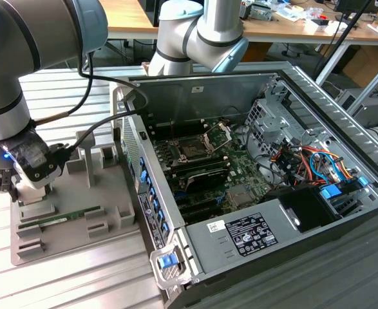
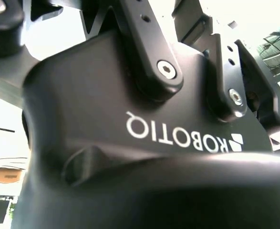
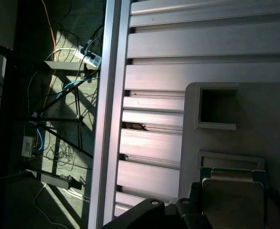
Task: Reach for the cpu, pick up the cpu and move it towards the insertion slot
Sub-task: 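Pick up the cpu and move it towards the insertion slot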
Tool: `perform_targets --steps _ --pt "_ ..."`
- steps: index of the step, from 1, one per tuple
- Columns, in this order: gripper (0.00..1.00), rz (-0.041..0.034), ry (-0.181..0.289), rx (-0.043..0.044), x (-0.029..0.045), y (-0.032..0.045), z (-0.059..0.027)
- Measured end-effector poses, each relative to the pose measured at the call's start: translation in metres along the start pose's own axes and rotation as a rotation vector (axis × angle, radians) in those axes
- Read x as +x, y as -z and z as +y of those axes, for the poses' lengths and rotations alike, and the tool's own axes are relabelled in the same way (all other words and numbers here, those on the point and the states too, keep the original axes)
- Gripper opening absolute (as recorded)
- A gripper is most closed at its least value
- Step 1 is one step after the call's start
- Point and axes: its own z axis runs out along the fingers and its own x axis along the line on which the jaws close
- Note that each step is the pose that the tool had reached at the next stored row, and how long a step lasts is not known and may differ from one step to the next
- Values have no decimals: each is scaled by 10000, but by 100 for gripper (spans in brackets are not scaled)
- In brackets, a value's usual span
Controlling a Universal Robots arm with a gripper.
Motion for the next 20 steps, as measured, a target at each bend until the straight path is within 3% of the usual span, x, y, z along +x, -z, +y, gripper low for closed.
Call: perform_targets --steps 20 --pt "55 0 0 -1 1 82 3"
